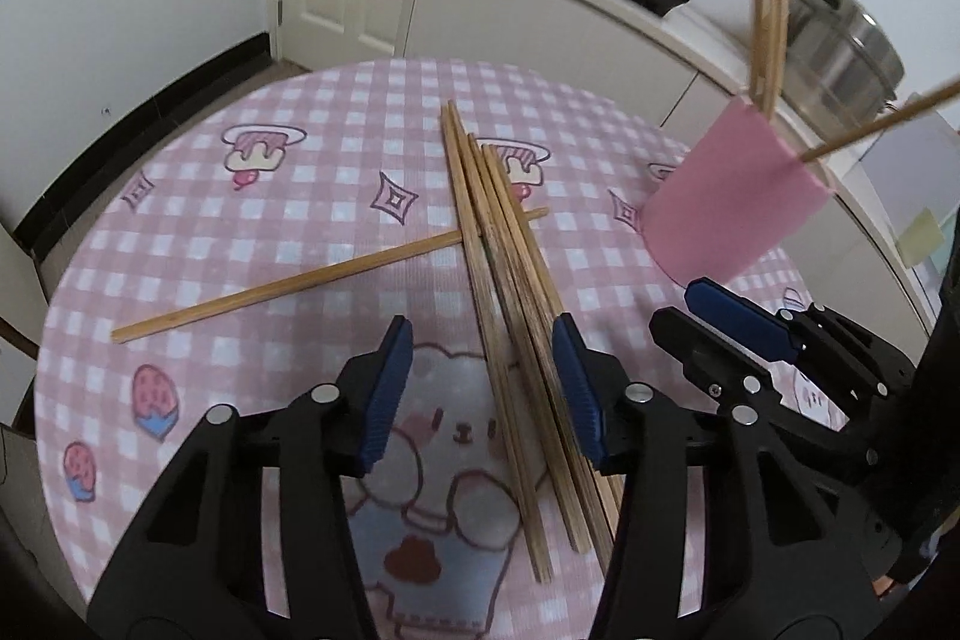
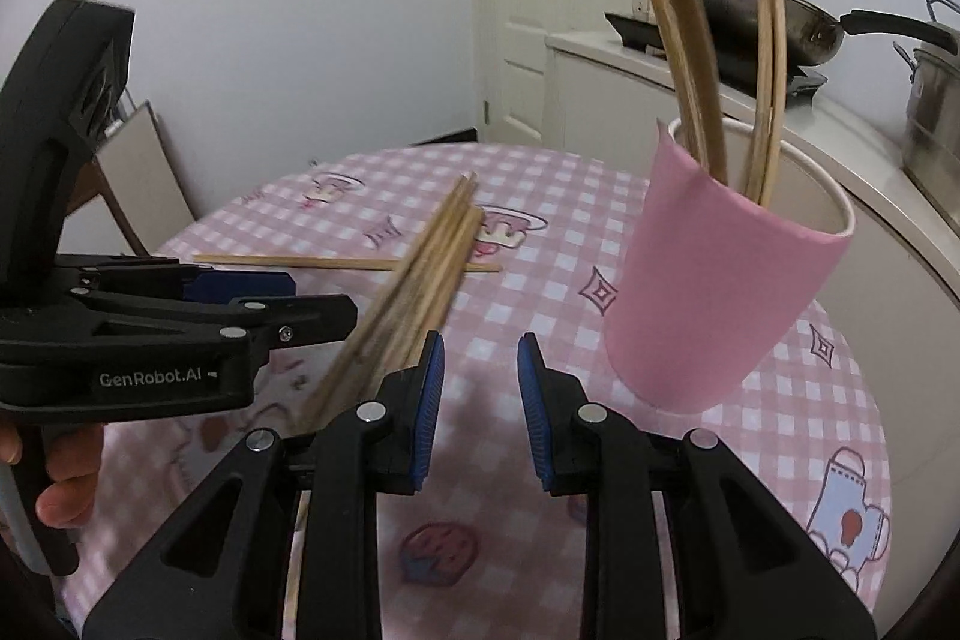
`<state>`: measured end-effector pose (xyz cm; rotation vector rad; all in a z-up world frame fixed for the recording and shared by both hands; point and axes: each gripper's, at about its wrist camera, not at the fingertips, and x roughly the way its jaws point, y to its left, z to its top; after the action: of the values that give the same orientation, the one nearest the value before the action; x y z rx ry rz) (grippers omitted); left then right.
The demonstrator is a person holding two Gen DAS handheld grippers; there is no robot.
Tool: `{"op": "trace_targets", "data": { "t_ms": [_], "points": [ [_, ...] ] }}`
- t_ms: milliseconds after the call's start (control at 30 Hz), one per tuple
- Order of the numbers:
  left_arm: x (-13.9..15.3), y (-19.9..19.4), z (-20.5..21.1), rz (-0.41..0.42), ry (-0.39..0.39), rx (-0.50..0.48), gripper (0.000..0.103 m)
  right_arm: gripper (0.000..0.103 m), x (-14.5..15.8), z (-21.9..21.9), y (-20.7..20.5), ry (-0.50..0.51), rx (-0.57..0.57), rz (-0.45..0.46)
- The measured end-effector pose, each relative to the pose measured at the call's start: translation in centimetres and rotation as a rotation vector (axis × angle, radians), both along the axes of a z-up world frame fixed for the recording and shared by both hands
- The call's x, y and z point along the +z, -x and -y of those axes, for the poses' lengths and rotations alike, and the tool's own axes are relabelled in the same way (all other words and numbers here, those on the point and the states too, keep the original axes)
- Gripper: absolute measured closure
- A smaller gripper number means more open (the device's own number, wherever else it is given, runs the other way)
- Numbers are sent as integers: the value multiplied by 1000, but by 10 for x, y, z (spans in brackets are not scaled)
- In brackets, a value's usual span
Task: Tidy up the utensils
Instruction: 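Lower both open tools down to the chopstick pile on the table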
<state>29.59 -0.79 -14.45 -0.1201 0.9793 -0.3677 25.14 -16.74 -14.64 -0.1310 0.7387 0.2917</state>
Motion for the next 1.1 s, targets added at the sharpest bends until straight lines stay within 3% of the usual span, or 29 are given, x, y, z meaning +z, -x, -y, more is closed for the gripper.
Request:
{"op": "trace_targets", "data": {
  "t_ms": [100,433,567,767,1100],
  "points": [
    [-6,-10,4,-22,-17,0,65,79,-4,0,-6,10,2,-15],
    [-15,-38,13,-49,-54,8,67,79,-10,-6,-21,38,17,-39],
    [-15,-43,15,-40,-67,12,72,75,-12,-10,-25,42,20,-46],
    [-19,-46,5,-45,-50,20,87,75,-14,-19,-32,68,19,-52],
    [-20,-43,-18,-65,15,55,87,75,-16,-31,-50,106,-13,-65]
  ]
}}
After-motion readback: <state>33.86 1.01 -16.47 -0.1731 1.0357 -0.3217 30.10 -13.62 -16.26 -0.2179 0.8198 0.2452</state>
